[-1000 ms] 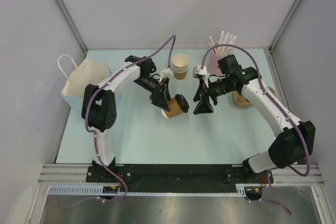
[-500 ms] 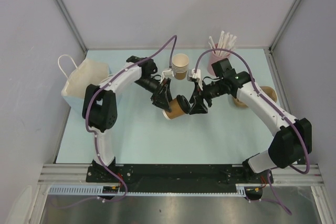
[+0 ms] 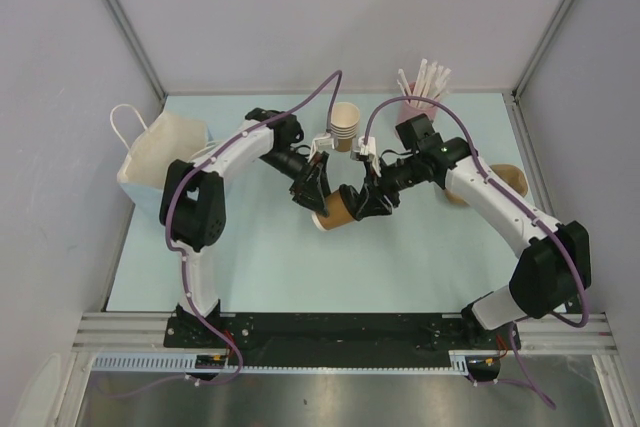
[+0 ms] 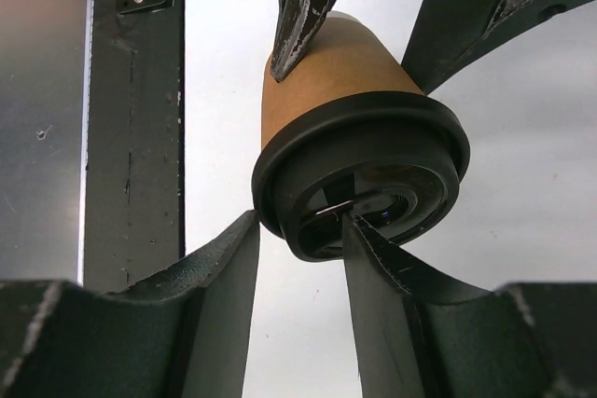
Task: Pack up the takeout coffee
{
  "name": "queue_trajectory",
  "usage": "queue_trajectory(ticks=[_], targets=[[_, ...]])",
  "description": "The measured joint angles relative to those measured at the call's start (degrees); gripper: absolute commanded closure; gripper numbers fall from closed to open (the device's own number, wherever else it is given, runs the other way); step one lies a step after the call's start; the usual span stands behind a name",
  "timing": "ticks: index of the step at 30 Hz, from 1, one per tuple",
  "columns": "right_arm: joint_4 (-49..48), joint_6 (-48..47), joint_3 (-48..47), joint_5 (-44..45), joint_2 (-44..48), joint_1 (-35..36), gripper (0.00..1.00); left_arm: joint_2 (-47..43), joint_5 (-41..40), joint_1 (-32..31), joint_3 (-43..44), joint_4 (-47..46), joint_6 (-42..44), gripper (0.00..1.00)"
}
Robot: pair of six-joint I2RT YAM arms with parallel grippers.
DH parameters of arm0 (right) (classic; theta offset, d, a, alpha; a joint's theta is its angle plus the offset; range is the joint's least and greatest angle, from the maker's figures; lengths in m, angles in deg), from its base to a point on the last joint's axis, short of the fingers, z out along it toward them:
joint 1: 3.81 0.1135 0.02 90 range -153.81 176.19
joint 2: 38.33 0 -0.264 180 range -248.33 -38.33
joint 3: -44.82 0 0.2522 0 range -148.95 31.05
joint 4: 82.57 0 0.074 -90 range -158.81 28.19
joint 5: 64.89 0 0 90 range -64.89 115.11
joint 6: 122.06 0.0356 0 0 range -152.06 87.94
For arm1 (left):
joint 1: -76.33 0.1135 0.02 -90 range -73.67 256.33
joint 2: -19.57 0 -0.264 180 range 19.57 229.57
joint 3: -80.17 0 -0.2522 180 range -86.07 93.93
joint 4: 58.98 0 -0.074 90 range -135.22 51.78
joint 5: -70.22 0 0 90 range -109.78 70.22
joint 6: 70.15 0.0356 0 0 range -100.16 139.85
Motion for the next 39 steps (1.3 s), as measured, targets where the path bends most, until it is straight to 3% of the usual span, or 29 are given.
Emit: queue_trajectory(ticks=[2, 6, 10, 12, 13, 15, 18, 21, 29, 33, 34, 35, 39], targets=[[0.31, -0.26, 0.04, 0.07, -0.20, 0.00, 0.57, 0.00, 0.00, 0.02, 0.00, 0.02, 0.02, 0.78], [0.57, -1.03, 0.07, 0.20, -0.33, -0.07, 0.76, 0.00, 0.00, 0.02, 0.00, 0.09, 0.04, 0.78], [1.33, -1.31, 0.11, -0.04, -0.33, -0.04, 0.85, 0.00, -0.07, 0.26, 0.00, -0.02, 0.11, 0.78], [1.38, -1.53, 0.11, -0.04, -0.35, -0.04, 0.99, 0.00, -0.04, 0.31, 0.00, 0.07, 0.17, 0.78], [1.36, -1.73, 0.11, -0.07, -0.35, -0.04, 1.00, 0.00, -0.02, 0.31, 0.00, 0.09, 0.17, 0.77], [1.25, -2.19, 0.11, -0.22, -0.35, -0.04, 1.00, 0.00, -0.02, 0.31, 0.00, 0.17, 0.15, 0.71], [1.16, -2.60, 0.11, -0.26, -0.35, -0.04, 1.00, 0.02, -0.04, 0.33, 0.00, 0.39, 0.13, 0.48], [1.14, -2.60, 0.11, -0.24, -0.33, -0.04, 1.00, 0.02, -0.07, 0.39, 0.00, 0.46, 0.11, 0.39], [-1.49, -2.12, 0.15, -0.87, 1.01, -2.08, 1.00, -1.18, -0.26, 2.27, 2.71, -0.22, -3.61, 0.26], [-0.31, -1.09, 0.28, -0.76, 1.99, -4.81, 1.00, -5.33, -4.63, 5.60, 3.21, -1.75, -7.34, 0.23], [-0.20, -0.98, 0.28, -0.66, 2.14, -5.49, 1.00, -6.64, -5.84, 6.40, 3.28, -2.25, -8.22, 0.16], [-0.15, -0.83, 0.28, -0.61, 2.23, -5.95, 1.00, -7.78, -7.02, 7.02, 3.28, -2.82, -8.87, 0.01], [-0.09, -0.07, 0.28, -0.46, 2.64, -6.91, 1.00, -12.61, -11.50, 7.72, 2.19, -6.84, -12.92, 0.00]])
